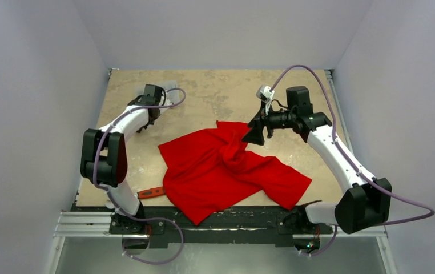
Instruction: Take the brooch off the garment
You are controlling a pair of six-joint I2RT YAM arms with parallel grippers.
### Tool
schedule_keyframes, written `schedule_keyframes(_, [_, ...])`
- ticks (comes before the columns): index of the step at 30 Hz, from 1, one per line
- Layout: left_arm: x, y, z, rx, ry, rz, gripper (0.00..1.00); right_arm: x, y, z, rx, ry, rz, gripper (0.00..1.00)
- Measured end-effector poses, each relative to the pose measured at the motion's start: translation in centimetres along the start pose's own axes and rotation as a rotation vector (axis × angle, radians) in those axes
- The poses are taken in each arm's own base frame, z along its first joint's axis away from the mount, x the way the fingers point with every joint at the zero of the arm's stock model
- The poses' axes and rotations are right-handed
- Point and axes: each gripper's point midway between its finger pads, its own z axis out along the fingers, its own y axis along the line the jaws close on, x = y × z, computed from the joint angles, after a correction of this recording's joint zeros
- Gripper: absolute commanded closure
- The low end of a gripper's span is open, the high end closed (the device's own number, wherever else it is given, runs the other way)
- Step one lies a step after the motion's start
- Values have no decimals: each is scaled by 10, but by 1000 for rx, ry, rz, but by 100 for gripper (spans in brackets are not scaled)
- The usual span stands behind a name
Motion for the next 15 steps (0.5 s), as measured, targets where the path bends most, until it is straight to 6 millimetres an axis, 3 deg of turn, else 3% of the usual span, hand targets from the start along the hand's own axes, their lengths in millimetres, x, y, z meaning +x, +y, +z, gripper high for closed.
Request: schedule_keyframes(15, [-9,8,33,-126,38,-35,100,7,4,-2,3,4,4,19])
